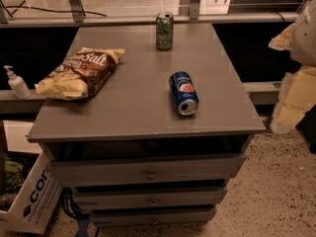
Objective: Move green can near pepsi can
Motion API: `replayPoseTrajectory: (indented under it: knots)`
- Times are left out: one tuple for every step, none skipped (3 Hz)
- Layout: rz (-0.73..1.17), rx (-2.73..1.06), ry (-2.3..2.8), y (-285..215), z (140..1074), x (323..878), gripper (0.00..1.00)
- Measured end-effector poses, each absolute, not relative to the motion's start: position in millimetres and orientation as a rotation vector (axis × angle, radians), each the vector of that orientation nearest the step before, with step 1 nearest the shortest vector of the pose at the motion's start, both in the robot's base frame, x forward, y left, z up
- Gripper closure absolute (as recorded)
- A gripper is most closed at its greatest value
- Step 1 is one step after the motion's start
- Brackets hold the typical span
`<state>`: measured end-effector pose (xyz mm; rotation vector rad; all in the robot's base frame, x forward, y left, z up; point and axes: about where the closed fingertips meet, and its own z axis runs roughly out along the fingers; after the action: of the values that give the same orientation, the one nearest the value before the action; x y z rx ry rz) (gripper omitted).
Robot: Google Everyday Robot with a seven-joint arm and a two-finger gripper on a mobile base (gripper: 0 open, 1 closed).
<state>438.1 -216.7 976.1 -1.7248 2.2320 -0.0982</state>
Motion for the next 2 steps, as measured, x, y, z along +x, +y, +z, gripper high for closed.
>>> replayPoseTrajectory:
  knots:
    - [-0.098, -1.725, 2.232, -216.7, 976.2, 438.2, 0.00]
    - [-0.085, -1.714, 2.230, -217.6, 979.4, 439.7, 0.00]
